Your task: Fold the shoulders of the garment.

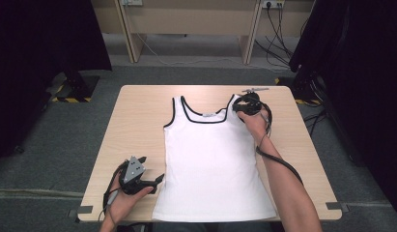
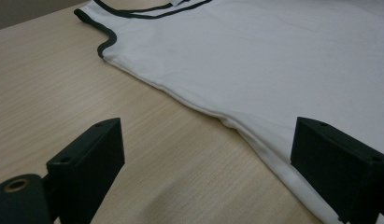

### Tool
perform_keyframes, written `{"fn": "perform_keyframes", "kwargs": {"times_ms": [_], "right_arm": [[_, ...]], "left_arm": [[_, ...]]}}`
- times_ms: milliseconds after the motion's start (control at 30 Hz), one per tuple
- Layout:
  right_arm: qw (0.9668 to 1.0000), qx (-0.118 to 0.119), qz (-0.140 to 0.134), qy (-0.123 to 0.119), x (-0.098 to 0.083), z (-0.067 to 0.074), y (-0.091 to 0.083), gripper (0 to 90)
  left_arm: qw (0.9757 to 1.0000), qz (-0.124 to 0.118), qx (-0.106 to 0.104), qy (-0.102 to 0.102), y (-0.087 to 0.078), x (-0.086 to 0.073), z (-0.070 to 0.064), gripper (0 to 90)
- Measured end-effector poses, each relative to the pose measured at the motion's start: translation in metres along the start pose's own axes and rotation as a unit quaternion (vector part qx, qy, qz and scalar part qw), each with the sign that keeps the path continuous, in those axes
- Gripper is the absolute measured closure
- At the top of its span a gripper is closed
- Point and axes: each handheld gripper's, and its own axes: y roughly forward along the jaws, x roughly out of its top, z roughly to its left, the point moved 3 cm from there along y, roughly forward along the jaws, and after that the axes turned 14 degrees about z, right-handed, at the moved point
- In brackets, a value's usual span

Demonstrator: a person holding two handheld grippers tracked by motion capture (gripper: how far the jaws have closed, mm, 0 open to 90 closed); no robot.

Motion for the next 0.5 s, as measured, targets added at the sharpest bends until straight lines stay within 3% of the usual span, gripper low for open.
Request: {"fn": "perform_keyframes", "kwargs": {"times_ms": [167,500], "right_arm": [[0.9999,-0.009,-0.008,-0.012,-0.002,0.007,-0.006,86.3],[0.9972,-0.038,-0.02,-0.061,-0.012,0.028,-0.013,86.0]], "left_arm": [[1.0,0.003,0.001,0.004,0.0,0.0,-0.001,9.1],[1.0,0.004,0.001,0.003,0.001,0.0,-0.001,9.1]]}}
